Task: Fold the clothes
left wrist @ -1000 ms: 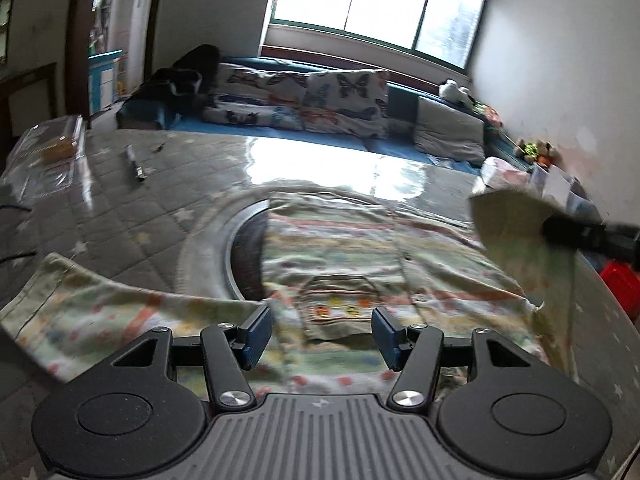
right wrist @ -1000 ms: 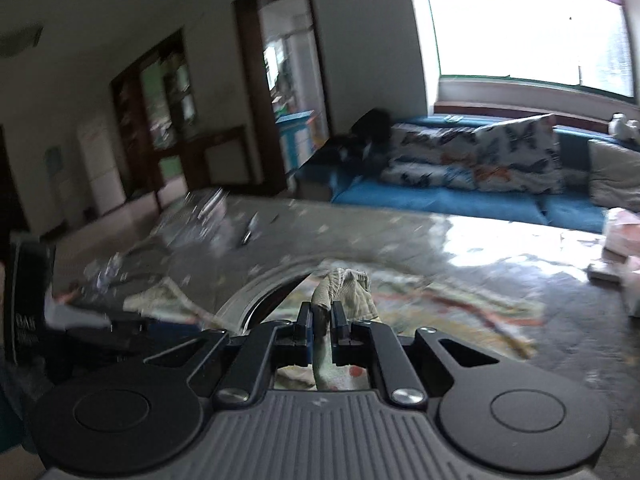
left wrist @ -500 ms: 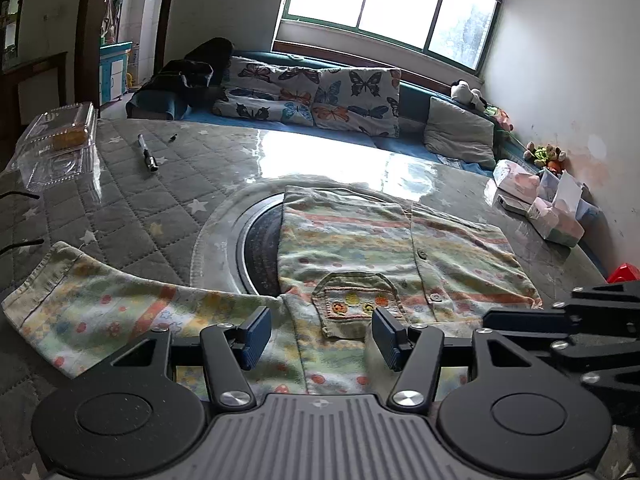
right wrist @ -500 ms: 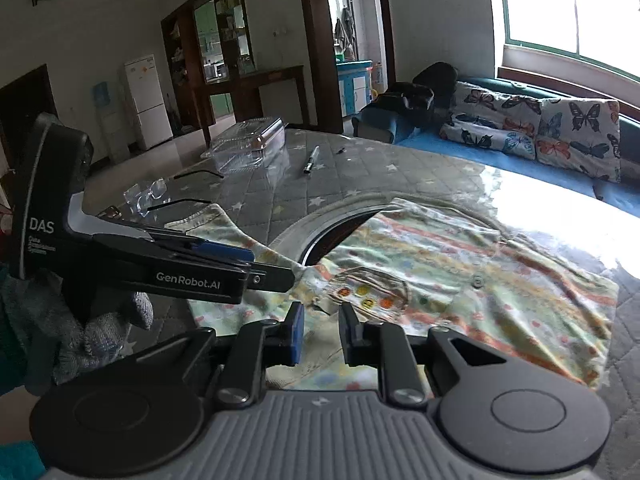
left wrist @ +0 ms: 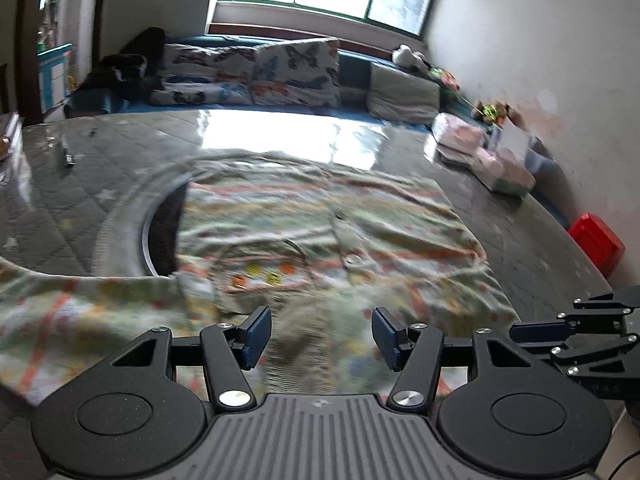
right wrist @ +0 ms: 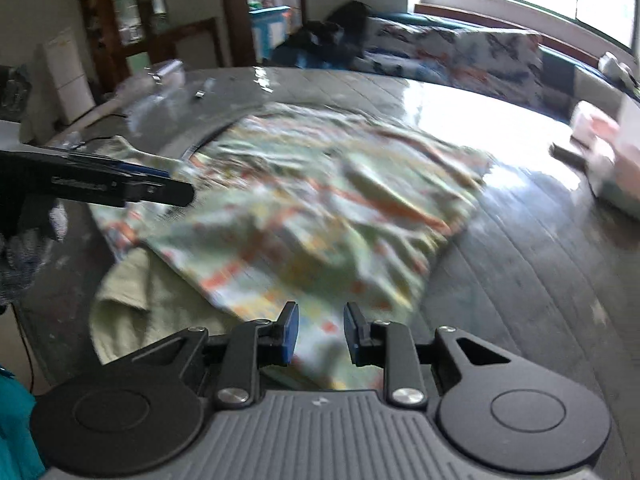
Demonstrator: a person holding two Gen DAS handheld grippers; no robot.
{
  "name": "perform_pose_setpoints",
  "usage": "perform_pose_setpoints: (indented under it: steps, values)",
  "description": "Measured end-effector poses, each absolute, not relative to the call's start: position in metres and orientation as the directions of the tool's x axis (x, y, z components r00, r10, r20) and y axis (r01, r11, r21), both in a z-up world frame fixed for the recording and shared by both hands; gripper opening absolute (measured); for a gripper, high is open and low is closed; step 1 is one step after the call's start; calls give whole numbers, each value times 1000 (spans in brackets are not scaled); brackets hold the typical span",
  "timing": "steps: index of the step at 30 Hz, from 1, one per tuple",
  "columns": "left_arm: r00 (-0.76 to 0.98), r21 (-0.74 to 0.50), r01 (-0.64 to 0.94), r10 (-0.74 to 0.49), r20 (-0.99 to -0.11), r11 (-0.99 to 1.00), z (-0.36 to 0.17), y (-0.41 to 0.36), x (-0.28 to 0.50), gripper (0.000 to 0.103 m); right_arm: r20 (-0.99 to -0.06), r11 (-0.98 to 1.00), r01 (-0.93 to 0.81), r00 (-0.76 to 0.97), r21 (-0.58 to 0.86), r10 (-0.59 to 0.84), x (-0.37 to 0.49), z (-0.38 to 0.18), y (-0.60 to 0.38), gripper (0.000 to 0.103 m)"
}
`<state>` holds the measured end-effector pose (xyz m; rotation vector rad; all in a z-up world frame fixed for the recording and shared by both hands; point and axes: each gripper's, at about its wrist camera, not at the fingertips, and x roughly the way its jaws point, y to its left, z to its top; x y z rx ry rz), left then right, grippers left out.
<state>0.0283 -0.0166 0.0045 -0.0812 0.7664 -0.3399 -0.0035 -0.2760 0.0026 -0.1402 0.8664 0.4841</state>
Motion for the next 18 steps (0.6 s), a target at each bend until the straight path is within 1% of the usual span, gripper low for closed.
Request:
perform_pose_setpoints:
  steps: [6, 10, 12, 13, 14, 18]
  values:
    - [650, -184, 276, -324, -687, 944, -1, -22, 32, 59, -768, 895, -443, 553, 57, 323, -6, 0, -289, 24]
    - [657, -188, 278, -329, -678, 942, 2, -24, 35, 57, -736, 896, -440, 590, 50, 331, 7, 9, -286, 24]
    - [658, -191, 282, -335, -675, 940, 2, -26, 37, 54, -721, 896, -440, 606, 50, 338, 17, 12, -284, 24]
    - [656, -194, 285, -338, -675, 939, 1, -27, 38, 49, -716, 896, -441, 609, 52, 342, 23, 11, -282, 24]
    - [654, -196, 288, -342, -674, 937, 0, -29, 40, 46, -713, 895, -442, 611, 54, 344, 29, 10, -280, 24]
    - [648, -197, 278, -336, -684, 940, -7, -28, 44, 41, -719, 898, -436, 607, 56, 339, 50, 1, -274, 24]
